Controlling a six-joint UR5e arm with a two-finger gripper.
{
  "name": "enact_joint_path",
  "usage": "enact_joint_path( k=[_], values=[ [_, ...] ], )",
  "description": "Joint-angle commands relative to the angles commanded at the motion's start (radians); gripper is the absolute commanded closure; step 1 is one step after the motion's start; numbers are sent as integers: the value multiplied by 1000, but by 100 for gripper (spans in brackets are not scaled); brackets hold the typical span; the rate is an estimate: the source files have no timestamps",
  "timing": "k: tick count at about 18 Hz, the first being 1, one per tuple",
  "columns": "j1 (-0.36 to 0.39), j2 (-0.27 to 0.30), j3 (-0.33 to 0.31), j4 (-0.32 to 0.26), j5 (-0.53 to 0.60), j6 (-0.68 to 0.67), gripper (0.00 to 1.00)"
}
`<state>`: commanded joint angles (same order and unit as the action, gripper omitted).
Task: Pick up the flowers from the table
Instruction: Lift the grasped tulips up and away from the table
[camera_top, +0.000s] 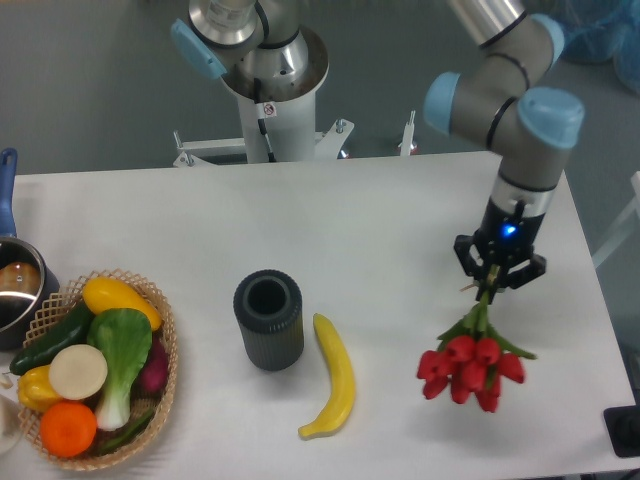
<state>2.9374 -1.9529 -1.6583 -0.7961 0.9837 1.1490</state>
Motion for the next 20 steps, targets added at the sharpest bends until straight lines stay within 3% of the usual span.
enact_joint_path(
  k=[6, 20],
  values=[
    [84, 12, 26, 2, -241, 2, 88],
    [134, 26, 26, 0, -313, 2, 88]
  ],
)
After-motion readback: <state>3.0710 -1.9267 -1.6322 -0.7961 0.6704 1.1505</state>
